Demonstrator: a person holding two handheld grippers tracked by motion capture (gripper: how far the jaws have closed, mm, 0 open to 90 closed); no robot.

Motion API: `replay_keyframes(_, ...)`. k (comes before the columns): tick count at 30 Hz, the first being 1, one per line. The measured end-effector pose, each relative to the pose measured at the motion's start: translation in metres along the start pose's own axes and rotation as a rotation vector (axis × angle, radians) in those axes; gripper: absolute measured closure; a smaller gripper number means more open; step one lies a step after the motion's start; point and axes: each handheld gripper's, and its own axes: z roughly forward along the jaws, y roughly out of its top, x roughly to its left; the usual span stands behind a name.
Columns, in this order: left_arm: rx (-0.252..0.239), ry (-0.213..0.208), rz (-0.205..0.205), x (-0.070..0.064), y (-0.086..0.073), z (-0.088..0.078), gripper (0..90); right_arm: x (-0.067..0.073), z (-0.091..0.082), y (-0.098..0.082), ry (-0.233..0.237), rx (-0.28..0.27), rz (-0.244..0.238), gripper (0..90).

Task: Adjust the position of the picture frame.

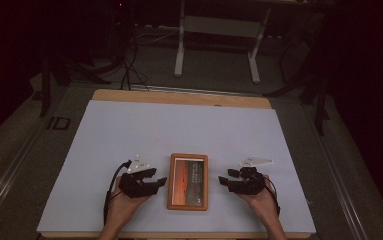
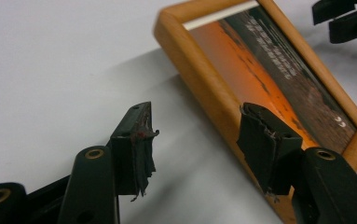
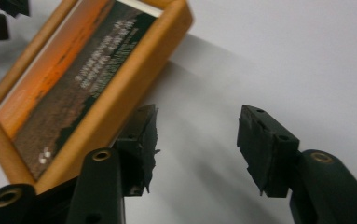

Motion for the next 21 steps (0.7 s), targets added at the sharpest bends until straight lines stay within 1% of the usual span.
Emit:
replay_keyframes(1, 0.001, -0.014, -0.001, -0.001, 0.0, 0.002, 44.9, 0.002, 0.001, 0.001, 0.007, 0.007, -0.001, 48.5)
replay_keyframes(2, 0.004, -0.027, 0.004, -0.003, 0.0, 0.004, 44.7, 0.006, 0.005, 0.001, 0.025, 0.017, -0.002, 49.0)
replay_keyframes(3, 0.009, -0.032, 0.011, -0.004, 0.0, 0.005, 44.7, 0.006, 0.005, 0.001, 0.025, 0.017, -0.002, 49.0)
replay_keyframes(7, 0.031, -0.052, 0.011, -0.009, -0.001, 0.011, 45.0, 0.014, 0.012, 0.003, 0.087, 0.026, 0.012, 48.6)
replay_keyframes(9, 0.035, -0.064, 0.005, -0.01, -0.001, 0.014, 45.6, 0.02, 0.016, 0.003, 0.095, 0.035, 0.003, 48.1)
replay_keyframes(11, 0.05, -0.072, 0.012, -0.012, -0.001, 0.016, 46.0, 0.024, 0.019, 0.004, 0.105, 0.035, -0.001, 48.2)
replay_keyframes(13, 0.068, -0.08, 0.009, -0.014, -0.001, 0.02, 46.3, 0.024, 0.02, 0.006, 0.122, 0.033, 0.013, 48.1)
replay_keyframes(14, 0.07, -0.092, 0.006, -0.014, -0.001, 0.022, 45.6, 0.025, 0.02, 0.006, 0.128, 0.034, 0.021, 48.0)
replay_keyframes(15, 0.07, -0.097, -0.002, -0.015, -0.001, 0.023, 46.0, 0.025, 0.022, 0.006, 0.145, 0.039, 0.032, 47.5)
replay_keyframes(16, 0.072, -0.099, 0.002, -0.015, -0.001, 0.024, 46.0, 0.025, 0.022, 0.006, 0.145, 0.039, 0.032, 47.5)
replay_keyframes(18, 0.073, -0.097, -0.005, -0.017, 0.0, 0.025, 44.7, 0.027, 0.025, 0.006, 0.159, 0.049, 0.038, 47.0)
replay_keyframes(20, 0.078, -0.105, -0.022, -0.015, 0.0, 0.026, 43.6, 0.029, 0.028, 0.005, 0.168, 0.061, 0.044, 45.6)
replay_keyframes(21, 0.078, -0.111, -0.036, -0.015, 0.0, 0.026, 43.6, 0.029, 0.03, 0.005, 0.176, 0.066, 0.048, 44.1)
